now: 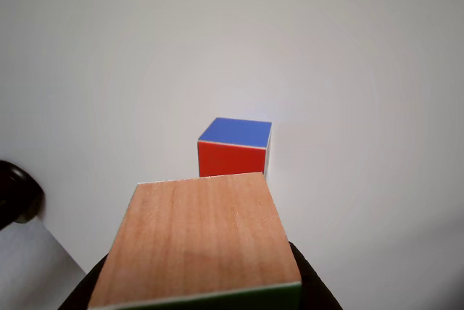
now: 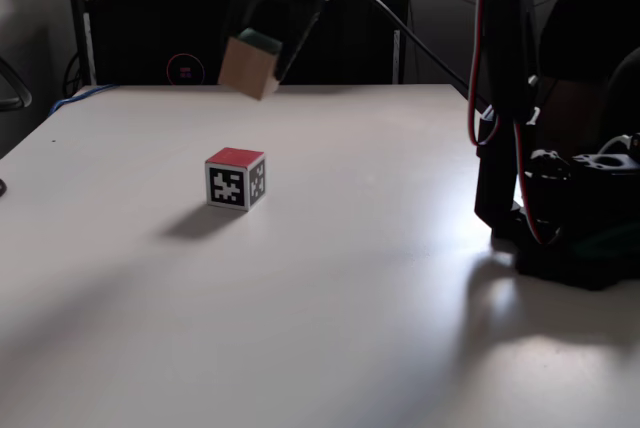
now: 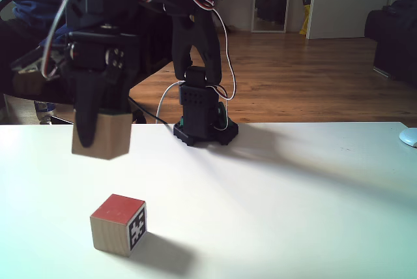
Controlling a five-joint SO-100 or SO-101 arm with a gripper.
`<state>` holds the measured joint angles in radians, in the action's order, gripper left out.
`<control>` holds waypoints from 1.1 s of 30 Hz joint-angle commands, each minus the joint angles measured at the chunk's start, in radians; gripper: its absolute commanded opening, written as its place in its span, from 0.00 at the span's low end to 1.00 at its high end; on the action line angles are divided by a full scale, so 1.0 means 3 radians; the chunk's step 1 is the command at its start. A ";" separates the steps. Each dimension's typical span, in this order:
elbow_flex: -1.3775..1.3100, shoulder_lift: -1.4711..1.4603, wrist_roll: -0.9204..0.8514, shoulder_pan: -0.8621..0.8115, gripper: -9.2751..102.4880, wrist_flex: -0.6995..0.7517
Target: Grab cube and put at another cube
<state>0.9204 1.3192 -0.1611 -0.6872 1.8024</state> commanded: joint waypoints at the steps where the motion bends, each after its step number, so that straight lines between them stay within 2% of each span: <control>1: -0.0148 -0.0031 0.0005 0.0015 0.25 0.0015; 33: -0.0440 -0.0808 0.0102 0.0256 0.27 0.0010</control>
<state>0.8376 1.0692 -0.1381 -0.6197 1.7994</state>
